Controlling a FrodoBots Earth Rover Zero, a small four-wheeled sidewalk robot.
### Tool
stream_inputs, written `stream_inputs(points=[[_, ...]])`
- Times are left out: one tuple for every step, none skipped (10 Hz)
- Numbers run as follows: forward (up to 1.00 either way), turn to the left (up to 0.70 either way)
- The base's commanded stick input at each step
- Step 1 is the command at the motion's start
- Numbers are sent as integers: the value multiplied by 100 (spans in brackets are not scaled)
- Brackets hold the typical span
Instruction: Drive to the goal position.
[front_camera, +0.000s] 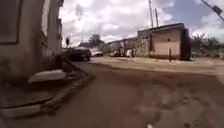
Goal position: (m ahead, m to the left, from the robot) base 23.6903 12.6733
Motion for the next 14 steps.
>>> stream_inputs(points=[[85,0],[85,0],[85,0],[85,0],[85,2],[85,16],[85,34],[85,34],[85,34],[85,34],[85,34],[85,34],[85,6],[85,0]])
